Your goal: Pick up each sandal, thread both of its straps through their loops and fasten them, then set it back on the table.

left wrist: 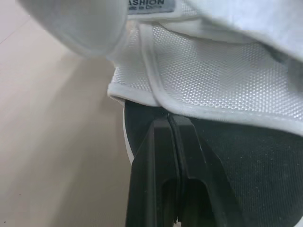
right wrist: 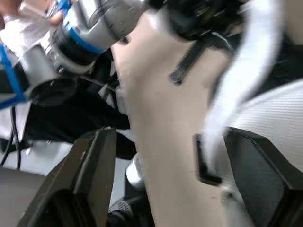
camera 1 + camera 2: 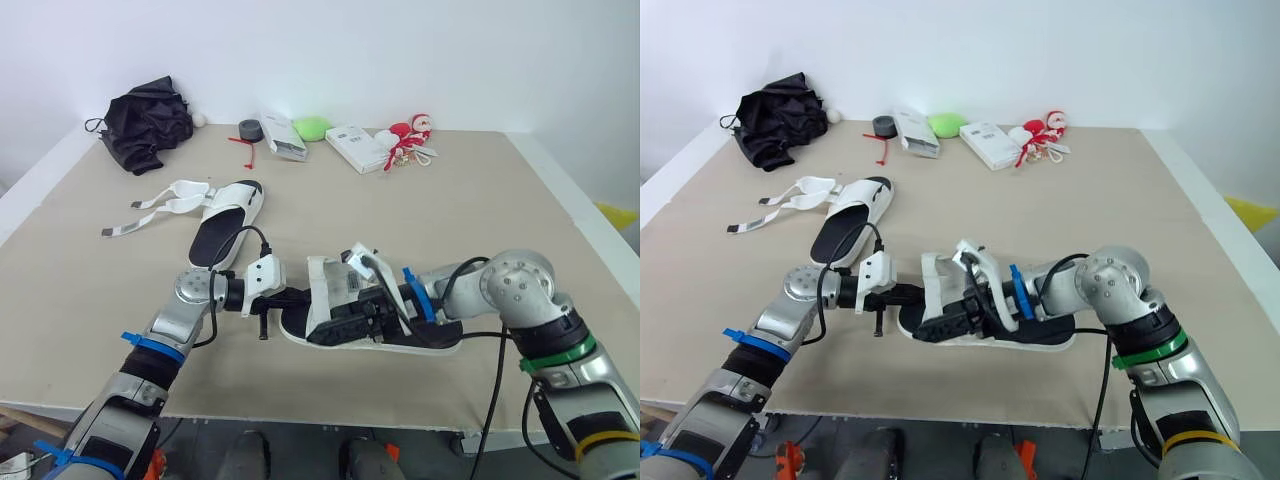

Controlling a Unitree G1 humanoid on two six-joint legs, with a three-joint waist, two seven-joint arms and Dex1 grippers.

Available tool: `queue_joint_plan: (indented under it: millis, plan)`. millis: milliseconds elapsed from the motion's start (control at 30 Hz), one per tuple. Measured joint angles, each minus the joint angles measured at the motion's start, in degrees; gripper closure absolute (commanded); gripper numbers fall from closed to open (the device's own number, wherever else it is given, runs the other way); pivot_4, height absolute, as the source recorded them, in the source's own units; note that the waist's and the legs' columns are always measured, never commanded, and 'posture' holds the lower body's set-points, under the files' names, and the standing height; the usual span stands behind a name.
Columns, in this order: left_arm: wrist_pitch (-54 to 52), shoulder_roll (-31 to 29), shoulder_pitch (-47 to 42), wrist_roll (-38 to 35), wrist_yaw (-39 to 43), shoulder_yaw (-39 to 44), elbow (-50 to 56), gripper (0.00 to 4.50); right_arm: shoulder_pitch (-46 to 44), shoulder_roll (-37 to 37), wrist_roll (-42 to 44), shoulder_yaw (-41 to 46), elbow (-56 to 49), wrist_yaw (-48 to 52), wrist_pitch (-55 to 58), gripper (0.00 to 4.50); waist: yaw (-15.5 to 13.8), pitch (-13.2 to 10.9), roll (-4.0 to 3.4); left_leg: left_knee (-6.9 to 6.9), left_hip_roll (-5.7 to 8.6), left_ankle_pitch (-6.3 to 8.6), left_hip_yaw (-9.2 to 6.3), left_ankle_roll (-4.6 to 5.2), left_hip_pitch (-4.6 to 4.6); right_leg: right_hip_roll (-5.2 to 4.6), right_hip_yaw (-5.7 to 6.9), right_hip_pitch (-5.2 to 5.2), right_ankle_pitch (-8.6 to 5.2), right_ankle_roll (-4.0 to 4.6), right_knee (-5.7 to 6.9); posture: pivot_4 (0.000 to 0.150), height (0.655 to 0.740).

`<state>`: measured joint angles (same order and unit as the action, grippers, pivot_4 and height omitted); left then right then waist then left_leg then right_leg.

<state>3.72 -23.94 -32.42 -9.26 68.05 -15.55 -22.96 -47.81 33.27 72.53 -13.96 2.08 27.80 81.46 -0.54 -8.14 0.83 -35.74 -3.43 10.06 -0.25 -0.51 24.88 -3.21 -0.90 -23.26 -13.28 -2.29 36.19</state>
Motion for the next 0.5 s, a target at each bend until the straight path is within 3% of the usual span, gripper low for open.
queue_joint_plan:
  millis: [67, 133, 400, 433, 467, 500]
  plan:
    - [0.00, 0.05, -0.01, 0.00, 0.00, 0.02, -0.04, 4.50, -0.18, -1.35, -1.17, 0.00, 1.44, -0.66, 0.47, 0.60, 0.01, -0.01, -0.01, -0.01, 0.00, 0.00, 0.01, 0.01, 0.00, 0.00, -0.01, 0.00, 0.00, 0.00, 0.01, 0.150, 0.7380]
    - [0.01, 0.13, 0.01, 0.01, -0.02, 0.04, -0.03, 4.50, -0.71, -2.41, -2.53, 0.01, 2.90, -0.99, 1.23, 0.98, 0.02, -0.01, -0.02, -0.02, 0.01, -0.01, 0.02, 0.02, 0.02, -0.01, -0.04, 0.00, 0.00, 0.00, 0.01, 0.150, 0.7380]
    - [0.12, 0.13, 0.42, 0.01, -0.11, 0.19, 0.16, 4.50, -2.19, -5.58, -7.84, 2.72, 6.62, -2.87, 1.78, 3.85, 0.02, 0.00, -0.03, -0.01, 0.01, -0.02, 0.02, 0.03, -0.01, 0.01, -0.04, 0.01, 0.01, 0.00, 0.06, 0.150, 0.7380]
    - [0.12, 0.13, 0.45, 0.01, -0.17, 0.20, 0.15, 4.50, -2.20, -5.90, -8.04, 3.16, 6.58, -2.86, 1.79, 3.85, 0.02, 0.00, -0.03, -0.01, 0.01, -0.02, 0.02, 0.03, -0.02, 0.02, -0.04, 0.02, 0.01, 0.00, 0.07, 0.150, 0.7380]
    - [0.12, 0.13, 0.54, 0.02, -0.30, 0.22, 0.15, 4.50, -2.20, -6.43, -8.36, 3.64, 5.98, -2.46, 2.02, 4.32, 0.02, 0.00, -0.03, -0.01, 0.01, -0.02, 0.02, 0.03, -0.04, 0.02, -0.04, 0.02, 0.01, 0.00, 0.08, 0.150, 0.7380]
    - [0.11, 0.13, 0.60, 0.01, -0.38, 0.23, 0.15, 4.50, -2.20, -6.67, -8.45, 4.20, 5.67, -2.04, 2.44, 4.43, 0.03, 0.00, -0.03, -0.01, 0.01, -0.02, 0.02, 0.03, -0.04, 0.02, -0.05, 0.02, 0.01, 0.00, 0.09, 0.150, 0.7380]
